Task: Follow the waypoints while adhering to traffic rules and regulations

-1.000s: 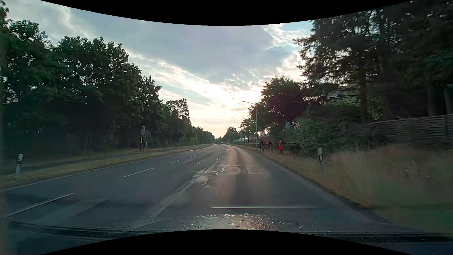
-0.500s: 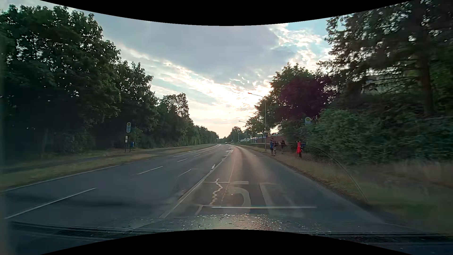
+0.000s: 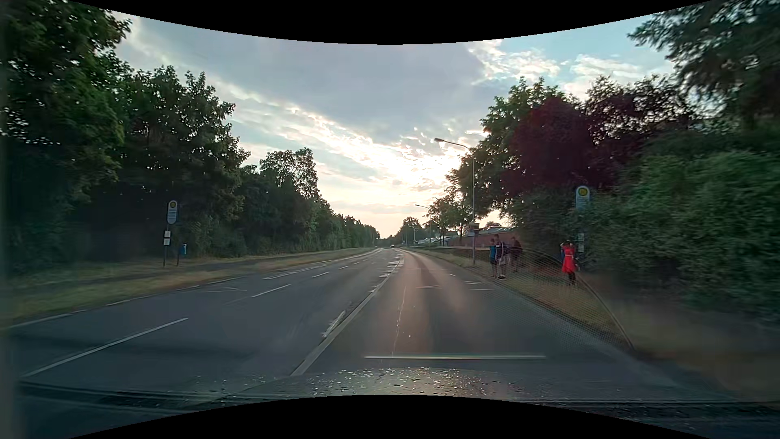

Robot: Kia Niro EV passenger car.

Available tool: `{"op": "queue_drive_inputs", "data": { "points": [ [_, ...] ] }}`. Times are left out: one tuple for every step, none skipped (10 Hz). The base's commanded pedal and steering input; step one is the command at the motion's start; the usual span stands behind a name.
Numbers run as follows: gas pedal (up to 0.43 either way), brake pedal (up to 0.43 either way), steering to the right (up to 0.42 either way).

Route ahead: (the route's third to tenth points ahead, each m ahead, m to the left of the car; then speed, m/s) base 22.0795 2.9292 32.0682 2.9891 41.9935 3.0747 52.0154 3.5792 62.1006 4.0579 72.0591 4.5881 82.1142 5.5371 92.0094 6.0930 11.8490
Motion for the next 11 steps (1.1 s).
{"op": "queue_drive_inputs", "data": {
  "points": [
    [0.248,0.000,-0.003],
    [0.248,0.000,-0.002],
    [0.248,0.000,-0.002],
    [0.240,0.000,-0.001],
    [0.228,0.000,-0.002],
    [0.228,0.000,-0.002],
    [0.228,0.000,-0.002],
    [0.220,0.000,0.001],
    [0.220,0.000,0.003],
    [0.220,0.000,0.003],
    [0.220,0.000,0.003]
  ]
}}
